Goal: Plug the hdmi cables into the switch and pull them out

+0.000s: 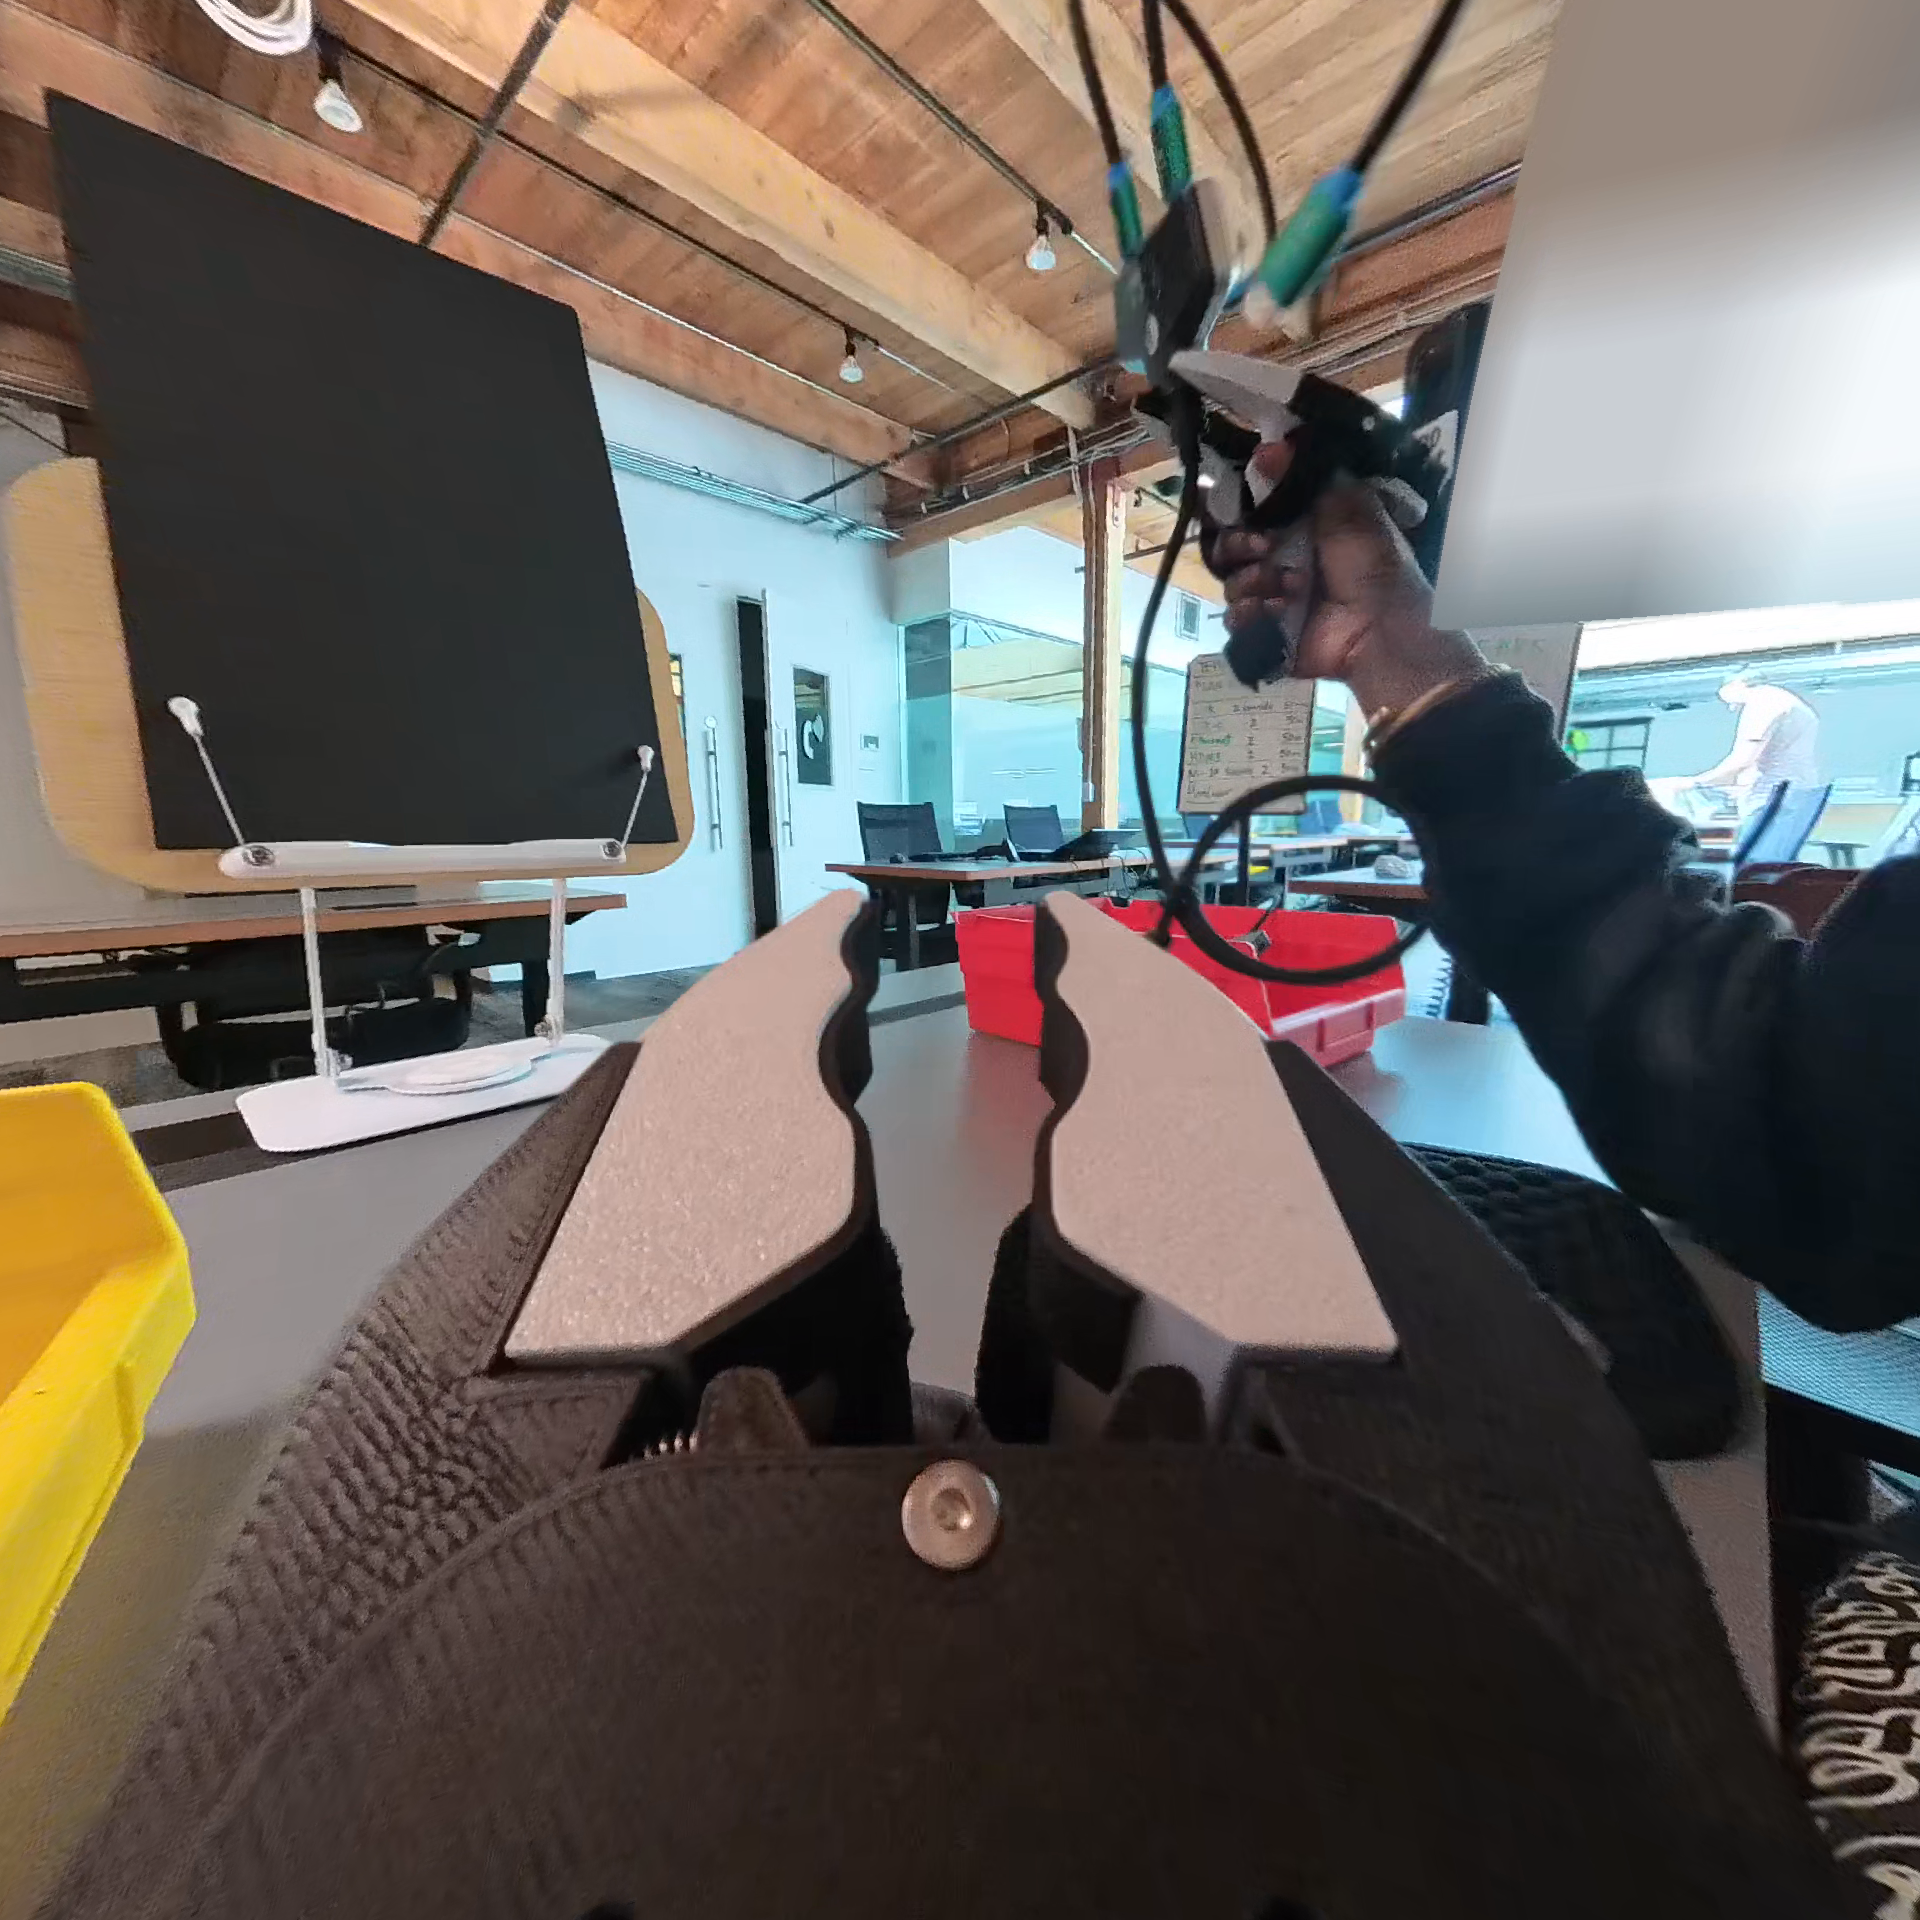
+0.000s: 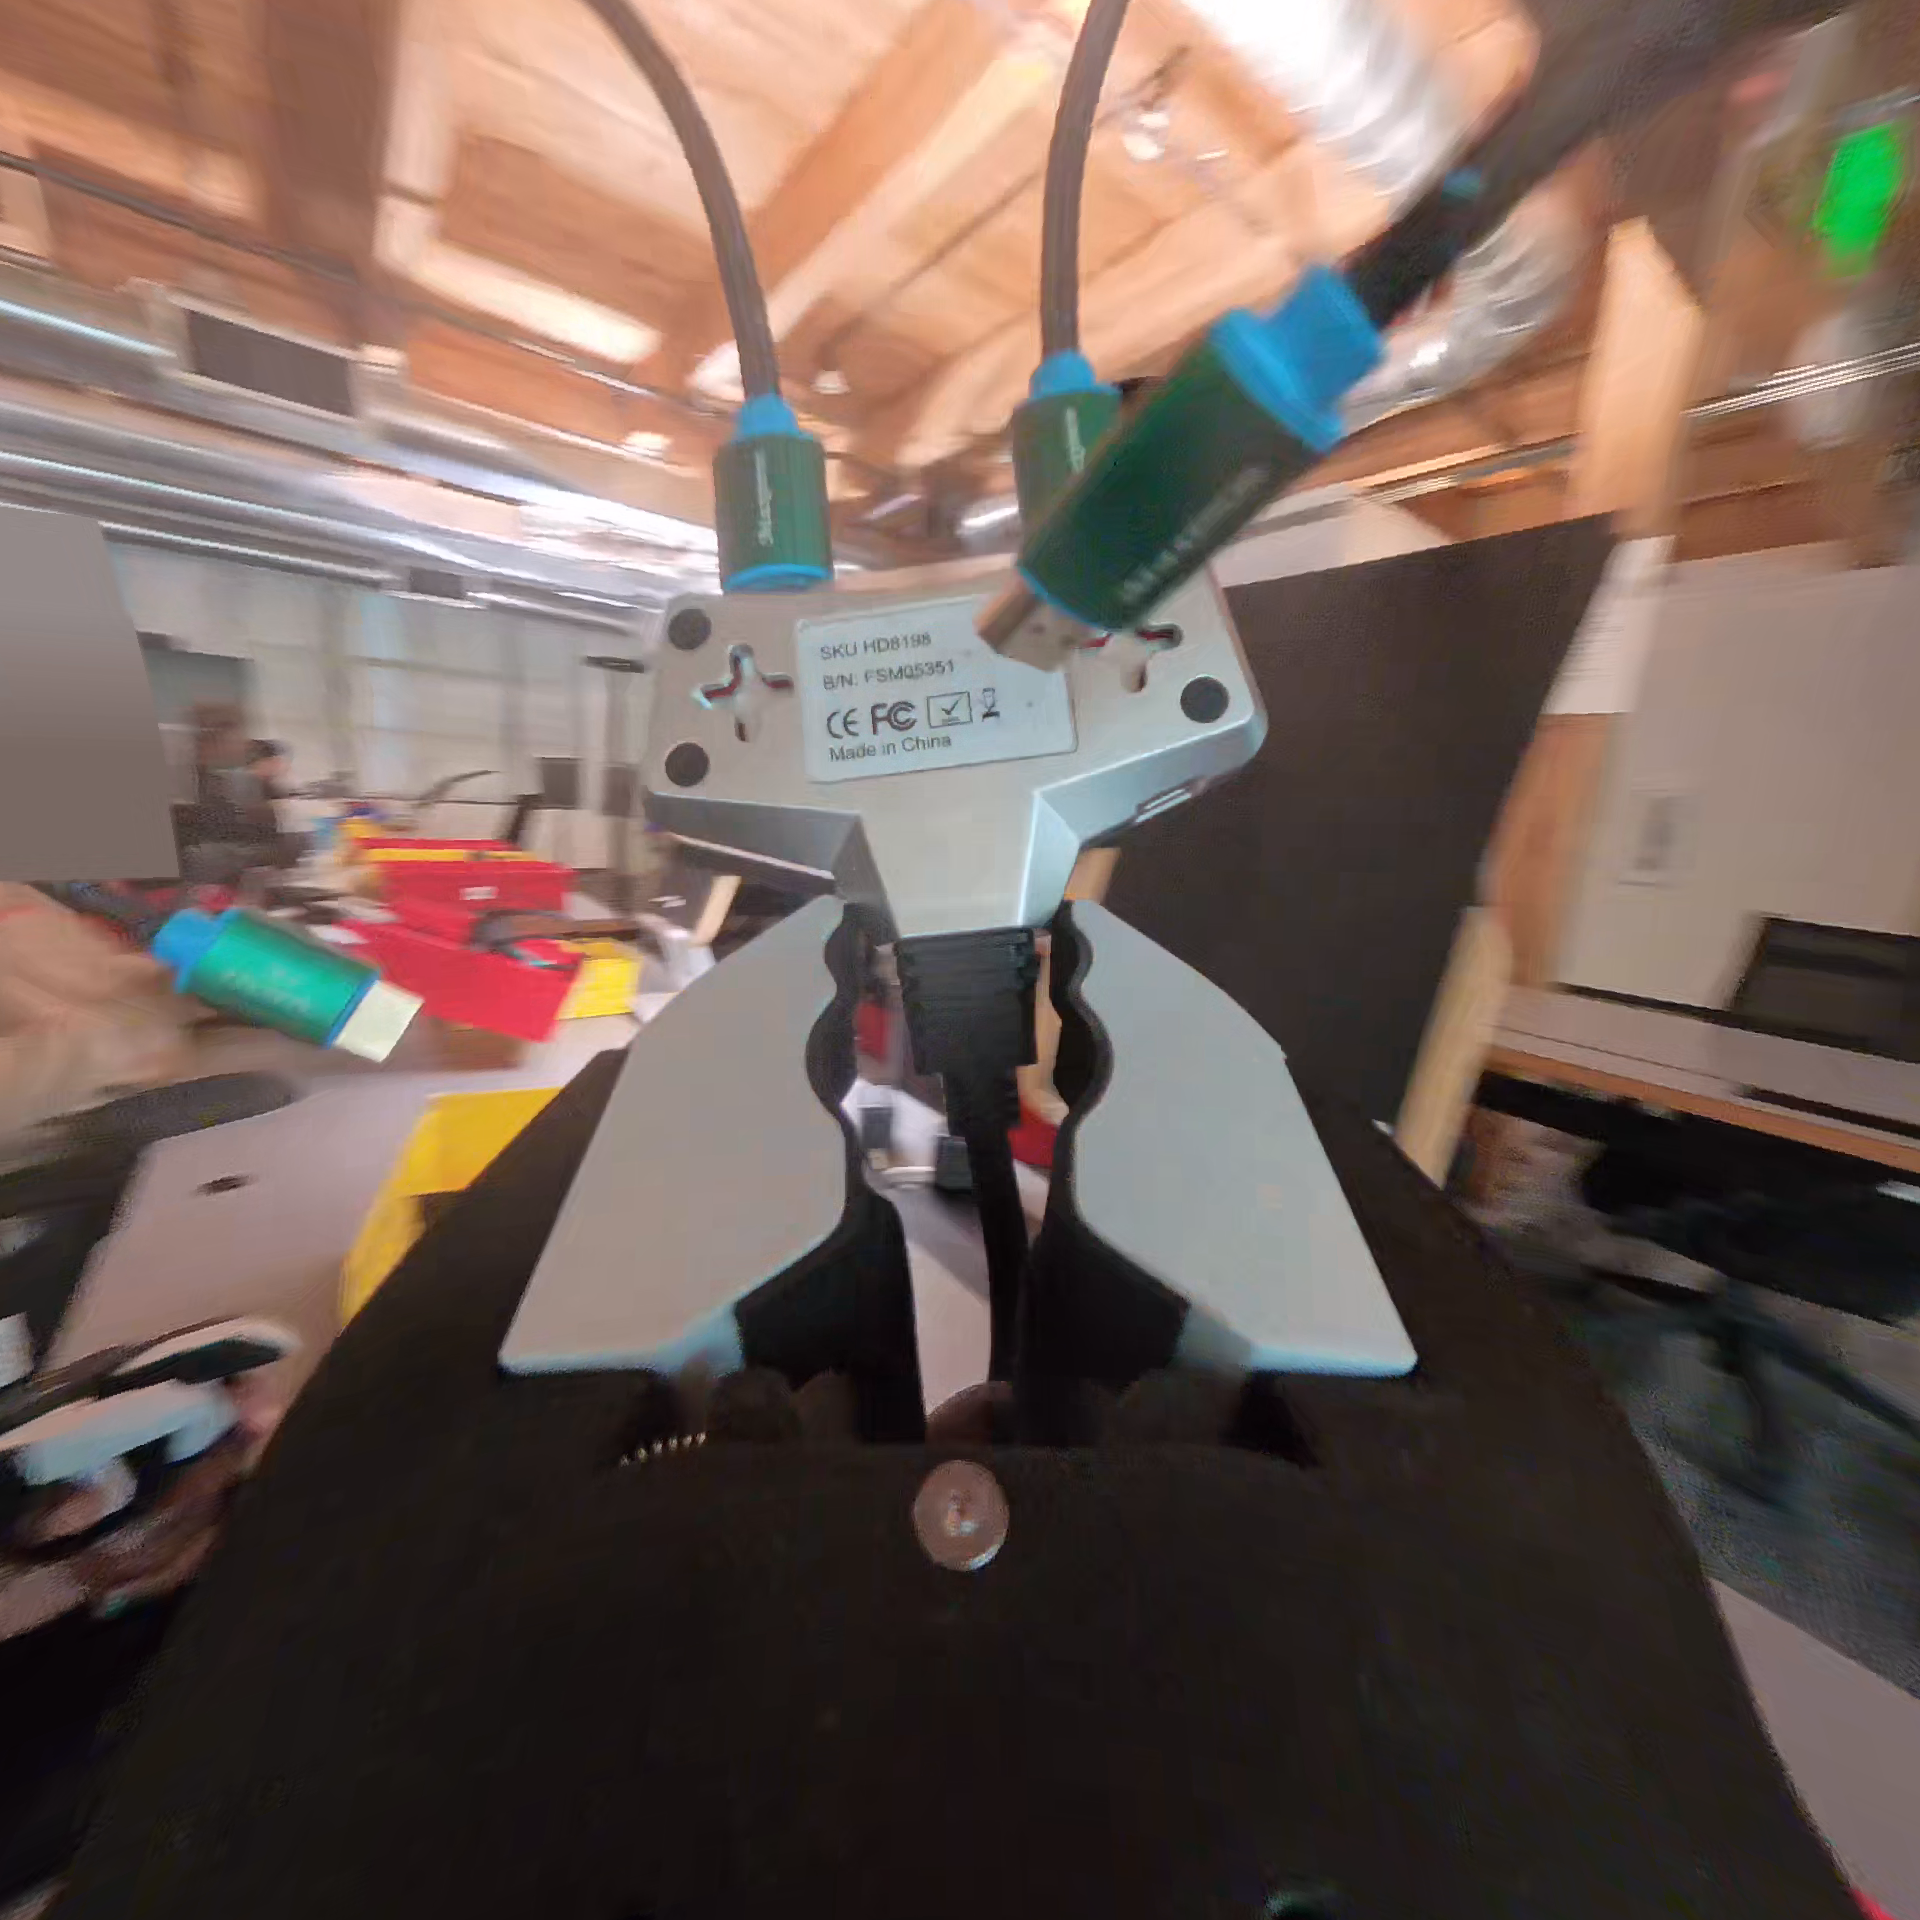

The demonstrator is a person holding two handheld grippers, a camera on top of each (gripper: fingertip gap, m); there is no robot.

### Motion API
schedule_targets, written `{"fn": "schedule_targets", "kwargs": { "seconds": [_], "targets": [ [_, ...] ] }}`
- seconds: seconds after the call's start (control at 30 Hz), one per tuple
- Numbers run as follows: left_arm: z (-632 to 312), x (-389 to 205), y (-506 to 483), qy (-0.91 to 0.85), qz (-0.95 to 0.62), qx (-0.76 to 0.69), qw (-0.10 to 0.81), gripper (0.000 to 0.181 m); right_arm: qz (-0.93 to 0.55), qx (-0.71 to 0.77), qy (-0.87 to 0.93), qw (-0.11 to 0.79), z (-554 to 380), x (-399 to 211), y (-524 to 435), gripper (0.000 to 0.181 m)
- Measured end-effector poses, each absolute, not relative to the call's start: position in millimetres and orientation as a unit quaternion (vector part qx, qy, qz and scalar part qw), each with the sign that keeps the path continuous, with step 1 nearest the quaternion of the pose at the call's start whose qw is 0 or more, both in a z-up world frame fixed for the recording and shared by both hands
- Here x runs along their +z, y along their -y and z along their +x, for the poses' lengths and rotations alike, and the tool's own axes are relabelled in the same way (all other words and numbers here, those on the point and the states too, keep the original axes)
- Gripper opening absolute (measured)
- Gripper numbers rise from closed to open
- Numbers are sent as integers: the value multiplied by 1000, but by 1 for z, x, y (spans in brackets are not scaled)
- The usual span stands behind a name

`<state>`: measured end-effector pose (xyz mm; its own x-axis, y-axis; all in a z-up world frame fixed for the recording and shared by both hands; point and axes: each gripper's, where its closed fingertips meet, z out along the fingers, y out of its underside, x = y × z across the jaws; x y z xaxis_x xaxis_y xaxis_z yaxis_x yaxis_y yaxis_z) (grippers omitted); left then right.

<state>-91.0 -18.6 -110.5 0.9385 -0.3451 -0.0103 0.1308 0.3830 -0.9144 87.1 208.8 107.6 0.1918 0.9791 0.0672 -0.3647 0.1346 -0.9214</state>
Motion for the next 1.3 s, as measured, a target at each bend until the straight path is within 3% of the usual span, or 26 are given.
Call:
{"fn": "schedule_targets", "kwargs": {
  "seconds": [0.2,0.37,0.47,0.5,0.7,0.83,1.1,1.3],
  "targets": [
    [-95,-112,17,-85,-539,-158,823,27,-449,405,260,753,159,111,-263,34],
    [-93,-114,14,-92,-547,-153,818,27,-486,336,245,769,187,122,-294,33],
    [-91,-116,14,-99,-550,-145,816,28,-545,288,247,748,201,110,-312,25],
    [-91,-116,14,-101,-551,-144,816,28,-560,264,238,749,210,105,-317,0],
    [-89,-117,14,-108,-552,-140,815,28,-599,274,234,715,234,84,-324,0],
    [-86,-118,12,-115,-558,-135,811,28,-675,209,238,667,238,36,-354,0],
    [-78,-123,11,-143,-567,-116,803,28,-753,259,257,549,226,-59,-386,1],
    [-74,-125,10,-154,-572,-109,799,28,-705,309,347,536,198,-57,-357,5]
  ]
}}
